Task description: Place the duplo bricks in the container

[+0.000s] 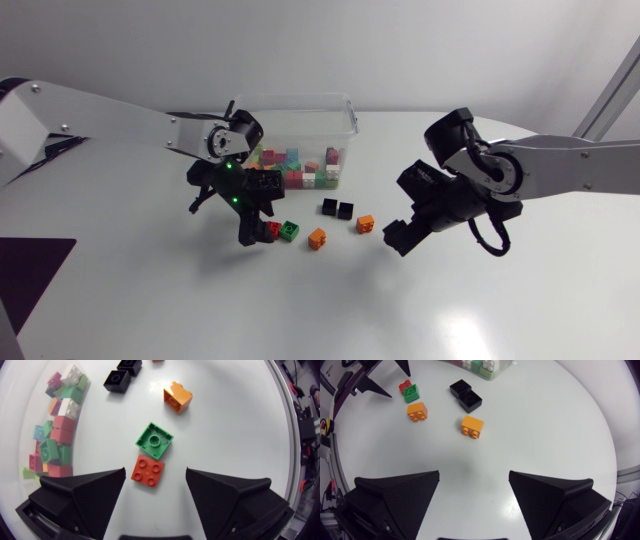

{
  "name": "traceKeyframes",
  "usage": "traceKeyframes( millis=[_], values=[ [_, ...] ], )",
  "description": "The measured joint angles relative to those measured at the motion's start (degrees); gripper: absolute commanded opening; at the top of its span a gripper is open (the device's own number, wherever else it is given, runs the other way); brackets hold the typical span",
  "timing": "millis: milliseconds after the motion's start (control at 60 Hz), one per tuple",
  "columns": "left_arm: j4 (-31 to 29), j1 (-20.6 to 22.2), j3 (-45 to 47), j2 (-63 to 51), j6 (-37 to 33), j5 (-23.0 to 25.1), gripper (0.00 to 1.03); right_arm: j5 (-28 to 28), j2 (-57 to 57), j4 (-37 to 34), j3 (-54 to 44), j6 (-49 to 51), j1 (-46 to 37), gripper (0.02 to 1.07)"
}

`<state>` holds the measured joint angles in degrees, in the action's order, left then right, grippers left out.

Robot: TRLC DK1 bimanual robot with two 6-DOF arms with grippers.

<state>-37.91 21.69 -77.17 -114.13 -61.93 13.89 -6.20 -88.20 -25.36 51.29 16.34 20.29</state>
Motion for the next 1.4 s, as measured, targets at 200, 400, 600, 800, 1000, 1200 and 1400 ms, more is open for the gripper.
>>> traceKeyframes(
  millis=[200,400,600,800,1000,1200,1400],
  values=[
    [-3.8,-1.0,-4.3,-4.0,-5.0,2.8,0.51,0.2,-1.5,0.3,0.2,0.4,0.7,1.02],
    [-8.3,-0.9,-6.5,-6.8,-7.1,3.2,0.41,0.5,-4.8,0.7,3.3,-0.1,0.9,1.02],
    [-11.8,-1.0,-8.0,-7.6,-7.3,3.2,0.38,3.2,-10.4,1.2,8.2,-4.0,3.0,1.02],
    [-14.1,-1.5,-8.3,-5.5,-7.3,3.2,0.38,4.8,-15.9,0.0,13.7,-8.5,5.2,0.97],
    [-14.4,-1.7,-6.4,1.7,-7.3,3.2,0.38,6.2,-20.5,-1.5,17.5,-10.9,5.9,0.91],
    [-15.0,-1.7,-6.1,8.7,-7.1,3.3,0.38,7.8,-23.8,-2.6,19.6,-12.1,5.9,0.78],
    [-15.1,-1.7,-6.0,15.9,-4.9,4.3,0.38,8.0,-26.3,-2.8,21.8,-13.0,6.0,0.56]
  ],
)
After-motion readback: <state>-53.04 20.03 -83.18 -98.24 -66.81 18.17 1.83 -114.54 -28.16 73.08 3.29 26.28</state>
